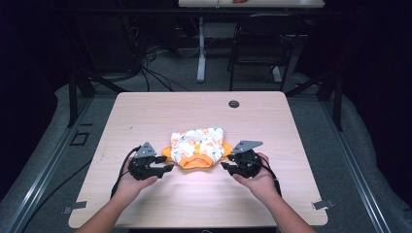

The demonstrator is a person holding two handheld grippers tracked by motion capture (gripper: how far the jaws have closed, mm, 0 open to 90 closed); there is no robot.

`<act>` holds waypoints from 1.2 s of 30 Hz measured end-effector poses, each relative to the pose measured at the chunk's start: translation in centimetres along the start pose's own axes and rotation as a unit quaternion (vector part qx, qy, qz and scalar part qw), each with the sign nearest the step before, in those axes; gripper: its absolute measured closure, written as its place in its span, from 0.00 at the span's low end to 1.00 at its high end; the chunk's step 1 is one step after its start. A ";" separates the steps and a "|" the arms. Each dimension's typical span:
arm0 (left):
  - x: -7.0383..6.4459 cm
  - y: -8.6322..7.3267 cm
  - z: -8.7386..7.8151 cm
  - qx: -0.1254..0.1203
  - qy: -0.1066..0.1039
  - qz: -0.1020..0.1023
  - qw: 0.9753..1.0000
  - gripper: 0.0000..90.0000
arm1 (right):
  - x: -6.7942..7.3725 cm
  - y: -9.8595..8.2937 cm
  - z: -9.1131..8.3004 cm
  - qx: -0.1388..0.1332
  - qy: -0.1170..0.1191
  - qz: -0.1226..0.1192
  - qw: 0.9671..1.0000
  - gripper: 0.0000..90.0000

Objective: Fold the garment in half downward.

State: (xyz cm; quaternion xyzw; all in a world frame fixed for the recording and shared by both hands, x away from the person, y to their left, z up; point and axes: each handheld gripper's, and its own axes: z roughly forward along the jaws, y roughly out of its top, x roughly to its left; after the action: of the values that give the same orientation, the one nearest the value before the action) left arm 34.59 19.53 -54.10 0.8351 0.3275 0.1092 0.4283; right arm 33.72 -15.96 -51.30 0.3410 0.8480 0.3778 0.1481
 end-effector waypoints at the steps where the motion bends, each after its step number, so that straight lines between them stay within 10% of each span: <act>1: 0.0 -0.3 -0.1 -0.001 0.000 -0.004 1.000 0.58 | 0.2 -0.4 -0.4 0.000 -0.004 -0.001 1.000 0.66; 25: 0.7 -4.0 0.2 0.005 0.007 -0.057 0.998 0.56 | 1.0 -5.7 1.4 0.019 -0.015 0.015 1.000 0.62; 36: 0.8 -4.0 0.5 0.020 0.044 -0.022 0.999 0.54 | 0.8 -6.2 2.3 0.015 -0.028 0.020 0.999 0.55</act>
State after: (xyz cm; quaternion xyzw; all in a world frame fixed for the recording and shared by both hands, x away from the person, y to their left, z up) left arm 33.61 21.44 -57.64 0.8304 0.3668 0.1298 0.3989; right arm 31.40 -17.13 -57.47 0.3701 0.8425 0.3579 0.1587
